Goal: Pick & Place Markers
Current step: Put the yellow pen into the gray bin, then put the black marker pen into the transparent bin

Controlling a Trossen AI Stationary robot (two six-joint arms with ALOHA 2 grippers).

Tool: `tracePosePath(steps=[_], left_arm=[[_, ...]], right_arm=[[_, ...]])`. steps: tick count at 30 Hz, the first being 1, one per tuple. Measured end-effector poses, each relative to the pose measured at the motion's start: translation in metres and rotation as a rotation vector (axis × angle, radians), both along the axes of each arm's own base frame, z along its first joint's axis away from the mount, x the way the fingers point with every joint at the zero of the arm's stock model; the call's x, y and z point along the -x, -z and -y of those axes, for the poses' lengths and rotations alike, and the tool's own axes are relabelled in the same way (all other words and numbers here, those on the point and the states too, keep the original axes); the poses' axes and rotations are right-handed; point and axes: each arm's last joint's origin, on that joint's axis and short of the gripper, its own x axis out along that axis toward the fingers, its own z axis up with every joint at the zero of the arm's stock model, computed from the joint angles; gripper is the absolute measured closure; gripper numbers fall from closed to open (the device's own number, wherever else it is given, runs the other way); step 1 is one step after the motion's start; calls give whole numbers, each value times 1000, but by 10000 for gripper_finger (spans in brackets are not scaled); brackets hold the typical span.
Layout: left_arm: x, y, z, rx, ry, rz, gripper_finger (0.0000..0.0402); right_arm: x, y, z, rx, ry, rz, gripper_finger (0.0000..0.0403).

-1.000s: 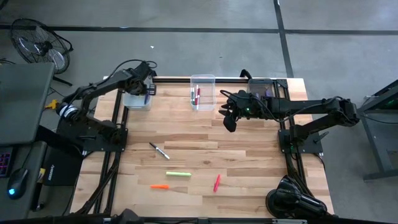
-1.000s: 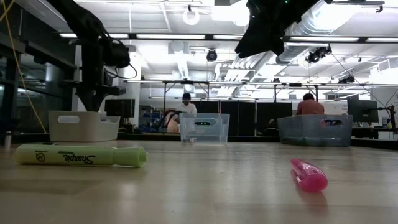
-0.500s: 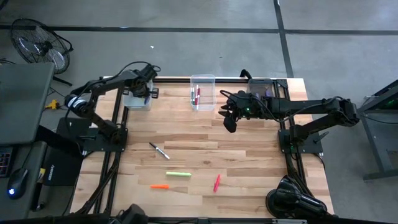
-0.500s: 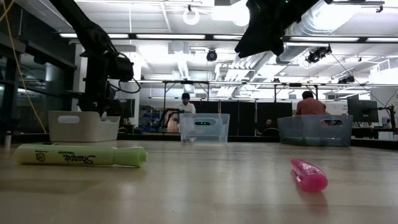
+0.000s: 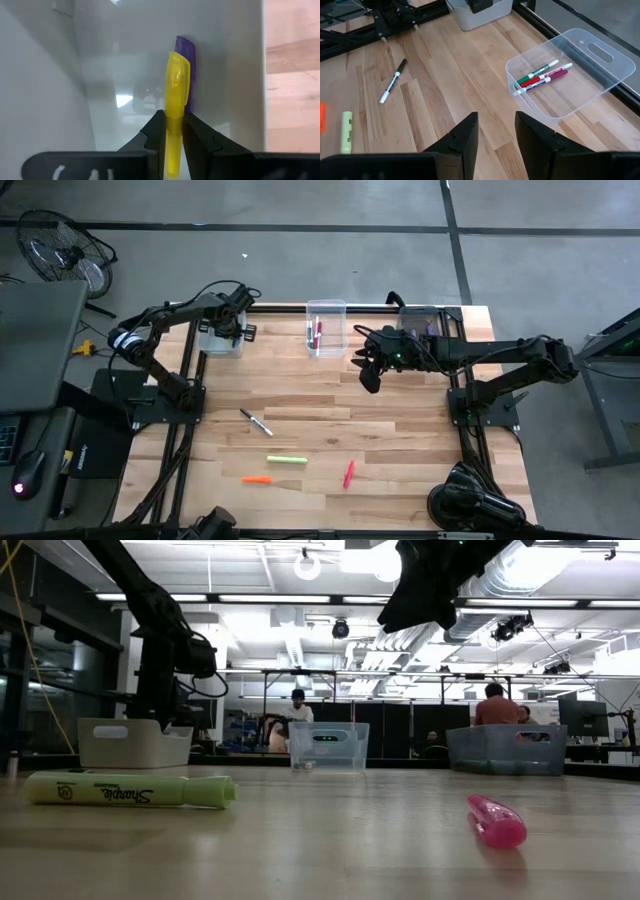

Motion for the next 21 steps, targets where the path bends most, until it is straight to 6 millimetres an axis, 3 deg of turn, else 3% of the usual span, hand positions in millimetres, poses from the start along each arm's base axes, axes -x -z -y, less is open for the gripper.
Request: tracePosePath(steps=[5, 15, 21], left_arm=[[0, 0, 0, 4, 15, 2, 353], [0, 0, 1, 20, 20, 8, 282], [0, 0, 3, 40, 37, 9, 272]], right_arm=[[0, 0, 0, 0, 0, 0, 284], [0, 0, 0, -7, -8, 1, 284], [0, 0, 0, -9, -7, 2, 284]])
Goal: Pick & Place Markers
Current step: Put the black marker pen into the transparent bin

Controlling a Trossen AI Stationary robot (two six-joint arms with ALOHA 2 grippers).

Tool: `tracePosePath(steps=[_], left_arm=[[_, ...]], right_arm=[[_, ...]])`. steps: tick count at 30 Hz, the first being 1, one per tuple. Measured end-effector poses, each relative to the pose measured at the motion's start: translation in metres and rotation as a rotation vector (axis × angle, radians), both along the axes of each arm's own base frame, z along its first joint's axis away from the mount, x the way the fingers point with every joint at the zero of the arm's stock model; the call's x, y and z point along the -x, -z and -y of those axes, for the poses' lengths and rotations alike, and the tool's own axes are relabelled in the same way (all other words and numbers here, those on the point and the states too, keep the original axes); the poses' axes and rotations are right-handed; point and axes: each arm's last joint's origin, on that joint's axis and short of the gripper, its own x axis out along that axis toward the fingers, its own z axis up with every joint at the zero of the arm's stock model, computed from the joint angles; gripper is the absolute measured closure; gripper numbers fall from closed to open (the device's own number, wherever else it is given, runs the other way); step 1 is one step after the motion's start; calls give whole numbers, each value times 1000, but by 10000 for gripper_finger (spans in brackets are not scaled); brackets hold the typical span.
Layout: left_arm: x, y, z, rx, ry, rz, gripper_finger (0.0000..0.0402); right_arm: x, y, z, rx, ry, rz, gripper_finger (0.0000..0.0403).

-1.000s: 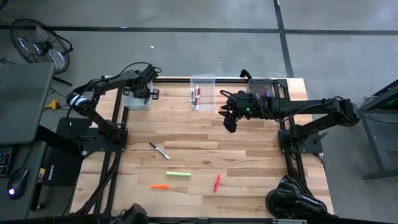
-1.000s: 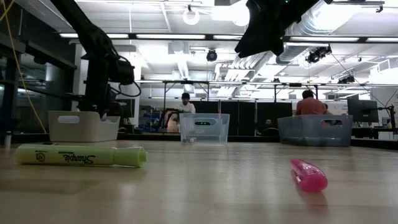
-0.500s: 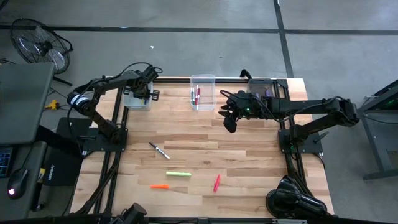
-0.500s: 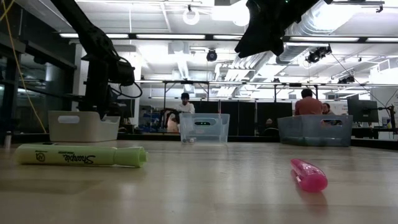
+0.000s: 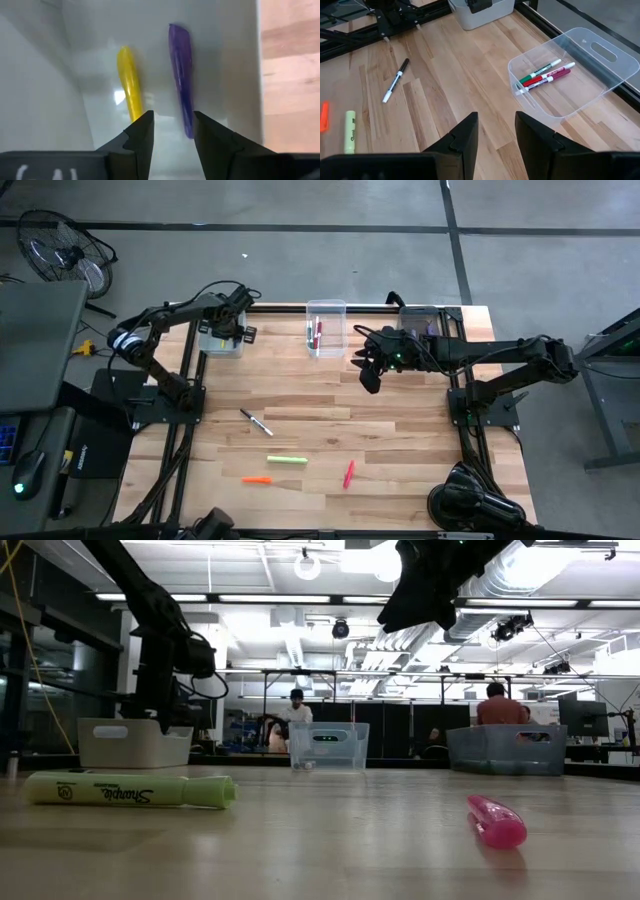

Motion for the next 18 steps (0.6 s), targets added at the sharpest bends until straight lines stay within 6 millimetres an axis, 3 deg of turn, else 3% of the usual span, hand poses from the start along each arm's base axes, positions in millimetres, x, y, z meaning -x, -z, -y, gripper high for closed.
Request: tracePosePath(steps=[9, 18], left_arm=[[7, -33, 10, -110, 9, 88, 271], [18, -79, 44, -200, 42, 262, 271]], right_arm=[[0, 0, 0, 0, 0, 0, 284], [0, 0, 0, 0, 1, 0, 284]])
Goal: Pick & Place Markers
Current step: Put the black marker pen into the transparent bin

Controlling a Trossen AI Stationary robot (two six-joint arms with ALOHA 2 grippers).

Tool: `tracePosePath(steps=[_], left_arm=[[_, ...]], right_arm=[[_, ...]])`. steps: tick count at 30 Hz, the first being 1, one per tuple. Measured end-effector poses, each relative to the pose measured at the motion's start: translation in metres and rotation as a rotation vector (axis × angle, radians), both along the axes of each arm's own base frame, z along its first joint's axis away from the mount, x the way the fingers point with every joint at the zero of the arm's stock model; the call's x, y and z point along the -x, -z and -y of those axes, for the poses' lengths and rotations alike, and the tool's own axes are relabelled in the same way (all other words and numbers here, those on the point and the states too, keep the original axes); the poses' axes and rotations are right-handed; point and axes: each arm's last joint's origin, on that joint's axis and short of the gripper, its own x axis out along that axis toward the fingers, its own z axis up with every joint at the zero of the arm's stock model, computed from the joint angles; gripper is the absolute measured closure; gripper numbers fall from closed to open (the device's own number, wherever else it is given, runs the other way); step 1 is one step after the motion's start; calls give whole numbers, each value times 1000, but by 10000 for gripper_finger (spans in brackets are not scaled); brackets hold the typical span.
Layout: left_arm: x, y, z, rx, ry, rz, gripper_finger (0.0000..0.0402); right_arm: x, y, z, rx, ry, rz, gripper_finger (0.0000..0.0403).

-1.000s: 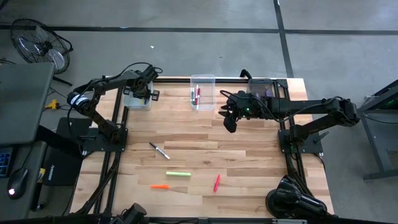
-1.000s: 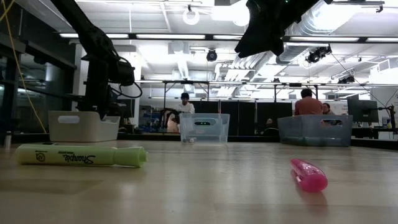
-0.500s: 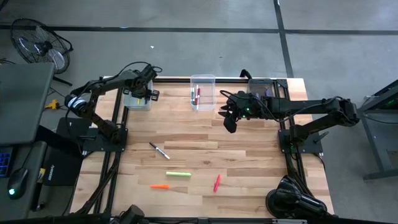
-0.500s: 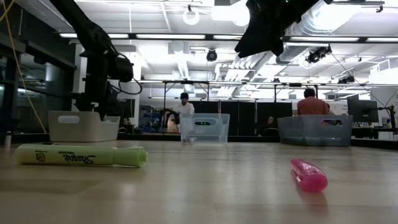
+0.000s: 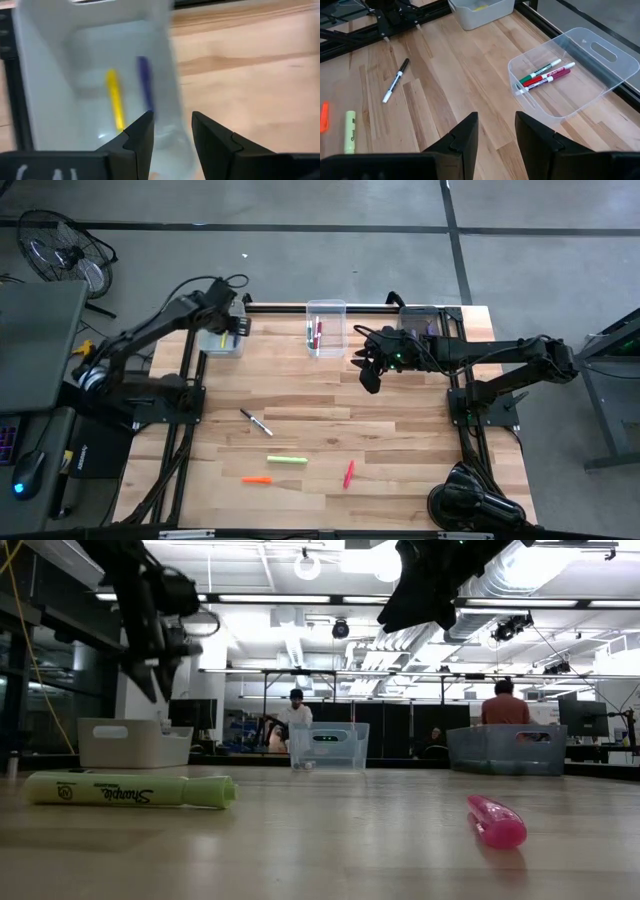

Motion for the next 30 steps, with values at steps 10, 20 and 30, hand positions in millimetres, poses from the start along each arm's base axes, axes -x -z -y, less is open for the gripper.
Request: tracePosePath(steps=[10, 20, 30], left_arm=[[-7, -34, 43, -98, 320, 190, 271], [-26, -38, 75, -52, 776, 285, 271], [-40, -37, 109, -104, 1192, 224, 271]], right_arm=[[0, 0, 0, -15, 20, 7, 284], [0, 0, 0, -40, 11, 12, 284], [2, 2, -1, -30, 0, -22, 284]])
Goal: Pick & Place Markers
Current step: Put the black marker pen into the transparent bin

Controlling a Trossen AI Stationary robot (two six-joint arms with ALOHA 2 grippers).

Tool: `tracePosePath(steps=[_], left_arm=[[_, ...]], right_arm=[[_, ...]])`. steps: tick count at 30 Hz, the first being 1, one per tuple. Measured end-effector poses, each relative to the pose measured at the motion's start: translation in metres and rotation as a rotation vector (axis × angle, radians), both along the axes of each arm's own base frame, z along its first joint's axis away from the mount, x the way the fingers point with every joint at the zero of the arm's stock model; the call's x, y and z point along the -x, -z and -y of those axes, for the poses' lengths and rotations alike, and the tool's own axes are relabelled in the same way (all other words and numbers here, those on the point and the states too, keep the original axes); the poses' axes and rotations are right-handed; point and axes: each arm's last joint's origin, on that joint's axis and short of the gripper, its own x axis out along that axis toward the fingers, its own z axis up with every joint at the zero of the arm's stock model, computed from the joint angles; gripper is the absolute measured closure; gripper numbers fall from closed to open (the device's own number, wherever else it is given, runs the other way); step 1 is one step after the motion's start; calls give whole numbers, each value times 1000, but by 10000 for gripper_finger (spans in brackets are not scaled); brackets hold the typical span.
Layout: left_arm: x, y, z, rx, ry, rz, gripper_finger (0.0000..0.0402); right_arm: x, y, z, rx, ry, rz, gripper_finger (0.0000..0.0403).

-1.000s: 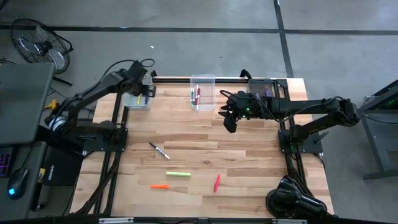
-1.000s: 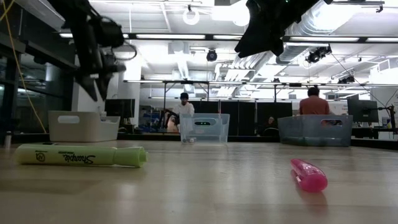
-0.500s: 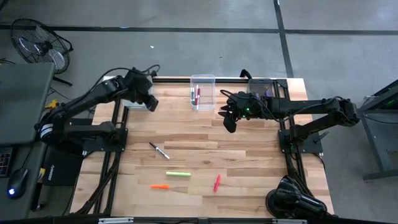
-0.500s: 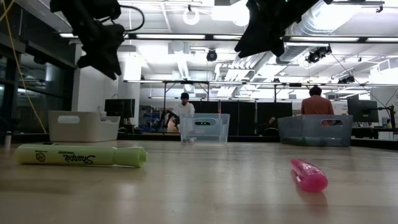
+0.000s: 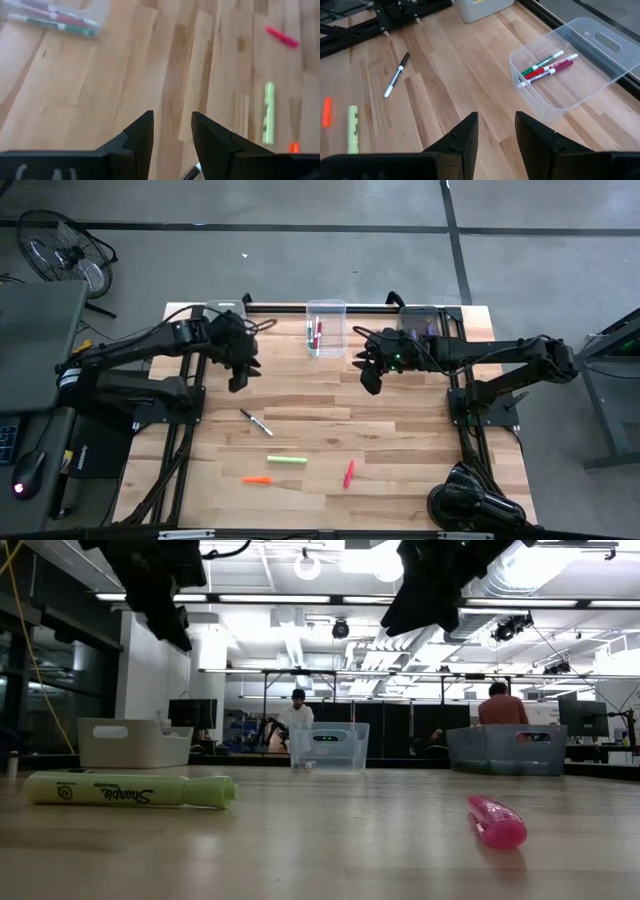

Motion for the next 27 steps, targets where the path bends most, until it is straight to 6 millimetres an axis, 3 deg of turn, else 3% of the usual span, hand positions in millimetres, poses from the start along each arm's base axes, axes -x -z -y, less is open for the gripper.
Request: tracePosePath(steps=[12, 19, 27], left_arm=[[-17, 15, 25, -103, 250, -116, 271], [-32, 34, 36, -244, 402, -275, 271], [-43, 62, 44, -187, 580, -467, 254]], right_arm=[[1, 1, 0, -6, -4, -15, 284], [1, 2, -1, -28, -31, -21, 284], [1, 2, -2, -36, -51, -21, 284]])
